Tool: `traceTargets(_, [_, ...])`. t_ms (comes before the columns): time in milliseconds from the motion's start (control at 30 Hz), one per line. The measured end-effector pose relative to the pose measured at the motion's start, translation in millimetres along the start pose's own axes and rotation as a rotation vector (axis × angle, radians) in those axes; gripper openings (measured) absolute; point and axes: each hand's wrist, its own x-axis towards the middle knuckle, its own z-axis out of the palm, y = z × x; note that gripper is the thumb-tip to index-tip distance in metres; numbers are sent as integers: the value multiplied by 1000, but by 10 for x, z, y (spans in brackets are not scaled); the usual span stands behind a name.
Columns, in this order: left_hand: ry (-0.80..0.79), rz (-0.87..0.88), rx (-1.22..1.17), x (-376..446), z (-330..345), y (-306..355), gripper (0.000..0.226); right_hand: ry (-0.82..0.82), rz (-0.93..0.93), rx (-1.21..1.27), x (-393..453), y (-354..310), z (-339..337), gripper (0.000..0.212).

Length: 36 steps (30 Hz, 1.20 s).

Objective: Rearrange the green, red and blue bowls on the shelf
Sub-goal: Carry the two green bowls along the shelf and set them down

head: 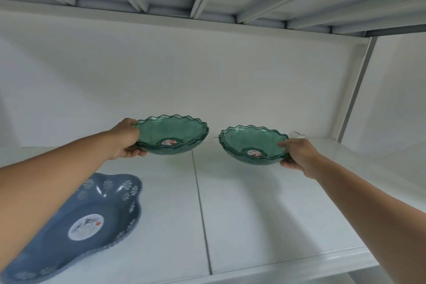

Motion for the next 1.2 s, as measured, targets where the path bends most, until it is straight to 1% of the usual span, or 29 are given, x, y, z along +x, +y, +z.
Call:
traceTargets(300, [148, -72, -52, -308, 1050, 204, 37, -113, -39, -5, 741, 357, -739, 19])
traceTargets(467, [164, -89, -66, -441, 1548, 312, 37, -140, -32, -19, 954, 466, -1016, 21])
traceTargets(600, [150, -70, -67, -410, 1850, 435, 36, -95, -26, -12, 1031, 533, -1199, 23])
traceTargets(767, [89, -27, -61, -315, 2166, 576, 34, -23, 23, 26, 1102, 678, -1423, 24])
traceTargets(933, [65, -58, -79, -342, 2478, 594, 34, 9, 54, 7, 1248, 755, -1614, 25])
traceTargets(1200, [152, -102, -93, -278, 2922, 630, 42, -14, 65, -8, 1650, 849, -1887, 26])
